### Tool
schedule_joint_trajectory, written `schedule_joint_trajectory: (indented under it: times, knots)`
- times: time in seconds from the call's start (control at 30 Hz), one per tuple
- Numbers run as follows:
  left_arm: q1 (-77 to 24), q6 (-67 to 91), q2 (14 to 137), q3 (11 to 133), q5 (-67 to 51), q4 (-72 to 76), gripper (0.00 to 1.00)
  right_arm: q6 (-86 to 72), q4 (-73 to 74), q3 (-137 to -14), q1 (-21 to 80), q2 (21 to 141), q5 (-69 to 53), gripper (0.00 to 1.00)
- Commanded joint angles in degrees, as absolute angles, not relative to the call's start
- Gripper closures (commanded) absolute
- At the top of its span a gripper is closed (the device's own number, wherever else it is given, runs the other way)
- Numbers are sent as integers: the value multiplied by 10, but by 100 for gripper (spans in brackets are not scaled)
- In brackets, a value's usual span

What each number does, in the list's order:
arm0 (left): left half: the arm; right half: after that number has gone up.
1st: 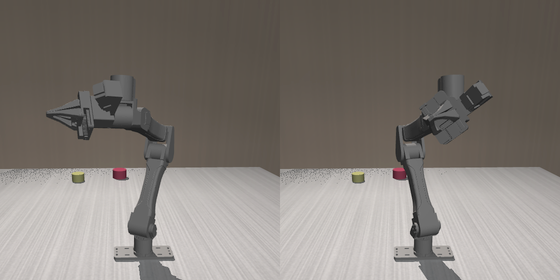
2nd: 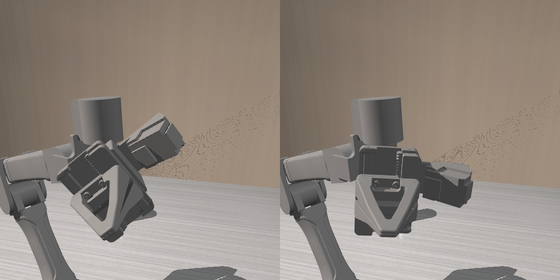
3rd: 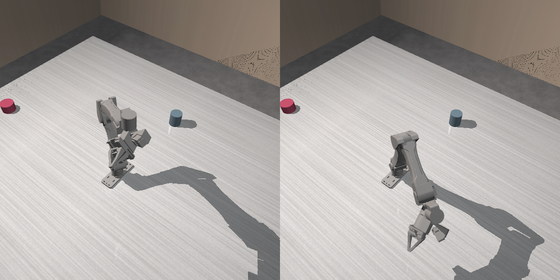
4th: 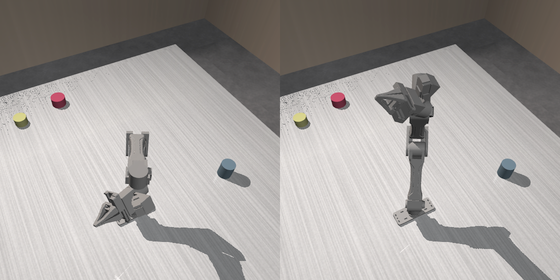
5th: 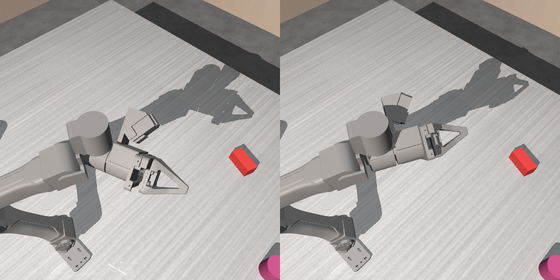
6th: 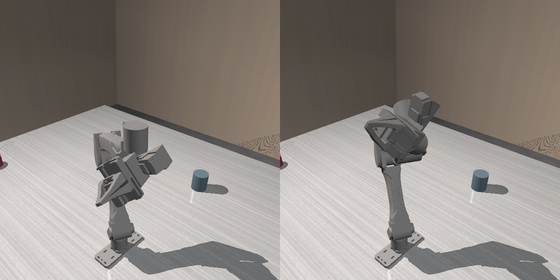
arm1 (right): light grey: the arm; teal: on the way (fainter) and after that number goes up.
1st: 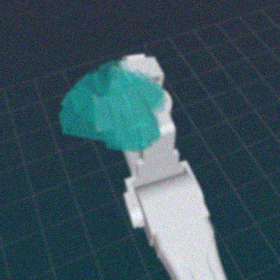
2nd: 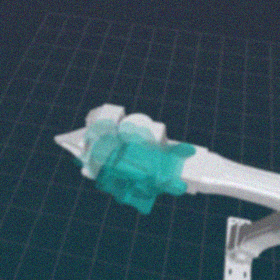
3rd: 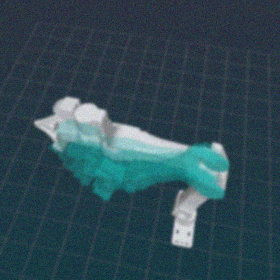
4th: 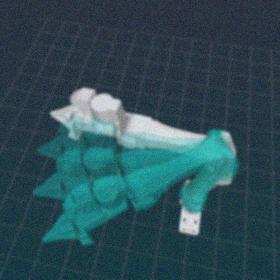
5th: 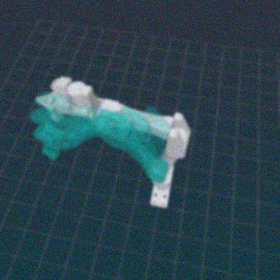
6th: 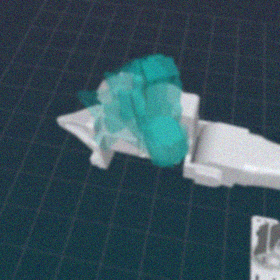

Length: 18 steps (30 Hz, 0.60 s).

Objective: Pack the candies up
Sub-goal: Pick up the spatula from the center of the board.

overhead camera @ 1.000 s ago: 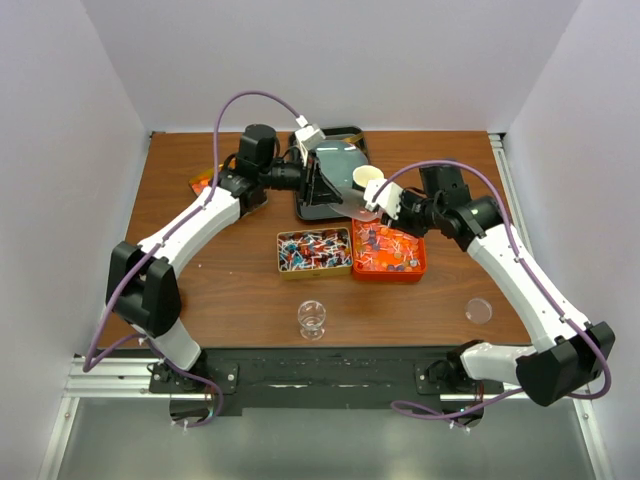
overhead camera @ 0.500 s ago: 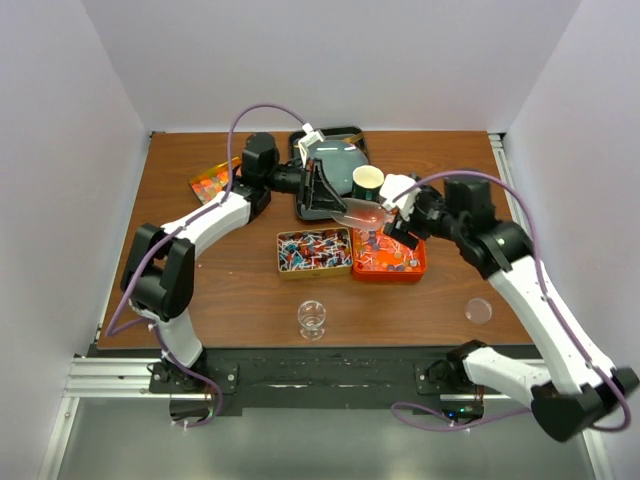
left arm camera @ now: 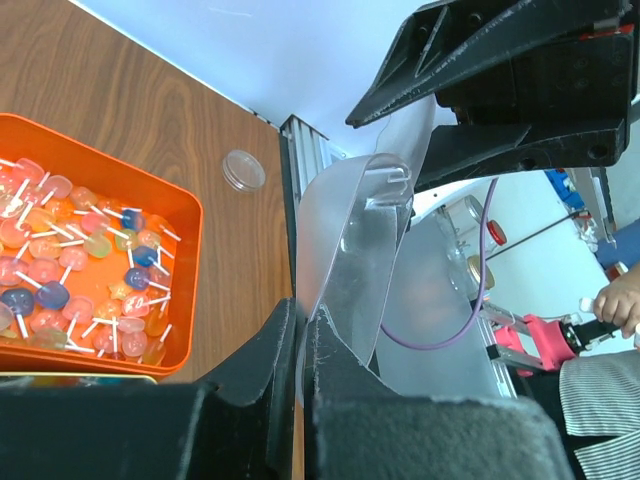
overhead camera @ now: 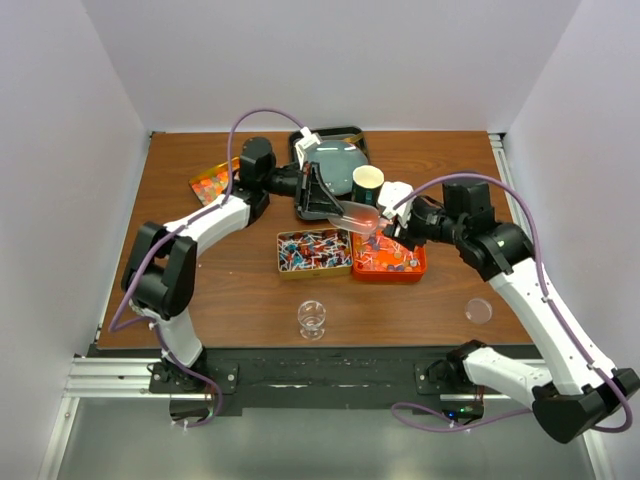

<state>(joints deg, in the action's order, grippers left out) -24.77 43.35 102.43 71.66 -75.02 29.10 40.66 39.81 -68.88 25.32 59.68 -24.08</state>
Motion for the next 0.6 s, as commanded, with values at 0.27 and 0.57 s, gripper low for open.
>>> schedule_joint_trajectory:
  times: [0.27,0.57]
  knots:
    - [-243,454,1025,729,-804,325,100,495,466,-720,250,632,-236,60]
    - [-235,452,1031,730,-799,324,100,512,484,-724,250,642,-228,77]
